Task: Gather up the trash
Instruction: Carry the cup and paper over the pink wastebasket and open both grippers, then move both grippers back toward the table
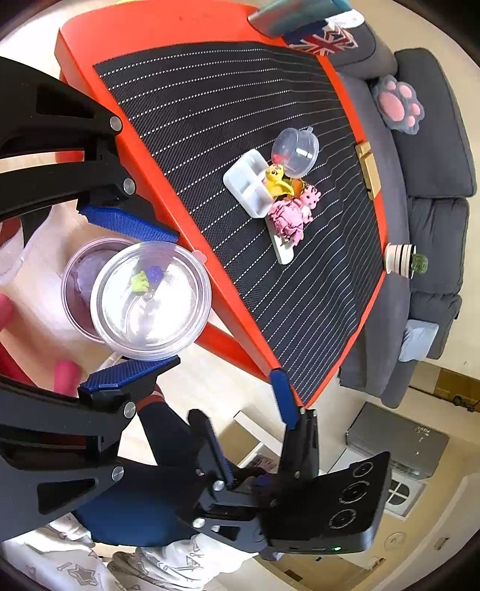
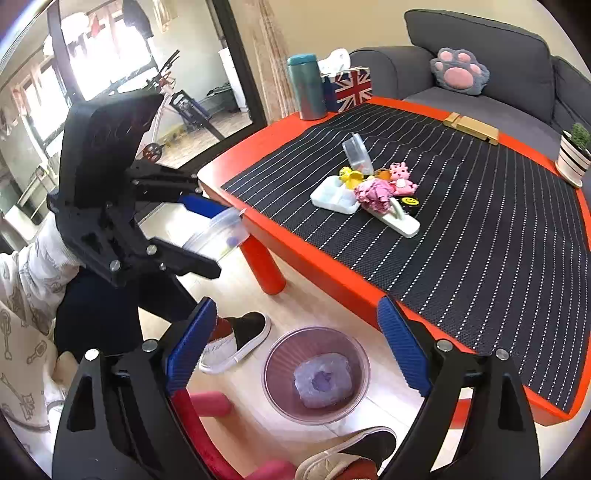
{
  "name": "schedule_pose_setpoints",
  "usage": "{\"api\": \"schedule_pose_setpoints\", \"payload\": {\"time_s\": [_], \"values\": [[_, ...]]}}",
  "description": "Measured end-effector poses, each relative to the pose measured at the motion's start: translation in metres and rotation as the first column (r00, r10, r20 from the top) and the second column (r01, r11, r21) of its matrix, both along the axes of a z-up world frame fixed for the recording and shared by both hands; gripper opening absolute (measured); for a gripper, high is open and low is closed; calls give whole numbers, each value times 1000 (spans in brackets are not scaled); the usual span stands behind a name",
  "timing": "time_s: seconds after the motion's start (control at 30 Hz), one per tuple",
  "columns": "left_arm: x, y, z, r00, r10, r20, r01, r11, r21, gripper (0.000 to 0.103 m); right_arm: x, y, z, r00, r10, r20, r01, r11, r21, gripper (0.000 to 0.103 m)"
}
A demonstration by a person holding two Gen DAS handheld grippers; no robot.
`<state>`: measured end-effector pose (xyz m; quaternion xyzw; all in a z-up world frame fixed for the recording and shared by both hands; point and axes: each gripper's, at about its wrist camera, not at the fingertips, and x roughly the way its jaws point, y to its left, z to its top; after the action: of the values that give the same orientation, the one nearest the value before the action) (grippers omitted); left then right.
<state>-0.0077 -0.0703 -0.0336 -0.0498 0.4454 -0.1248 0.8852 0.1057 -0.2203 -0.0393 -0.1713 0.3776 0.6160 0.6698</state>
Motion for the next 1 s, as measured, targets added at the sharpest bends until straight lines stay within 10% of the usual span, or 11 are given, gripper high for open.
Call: {"api": "schedule_pose_setpoints", "payload": {"time_s": [0.43,0.5,1.0], "values": [[1,-11,0,999,-39,3,39,999,16,60,15,-10,7,997,-70,-16,70,997,31,89],[3,-9,-1,999,-34,5,34,999,10,87,17,-11,7,997,-77,-19,78,996,34,89],[5,4,3,999,28,29,-28,999,-29,92,16,-13,6,997,-76,-18,76,997,30,90]]}}
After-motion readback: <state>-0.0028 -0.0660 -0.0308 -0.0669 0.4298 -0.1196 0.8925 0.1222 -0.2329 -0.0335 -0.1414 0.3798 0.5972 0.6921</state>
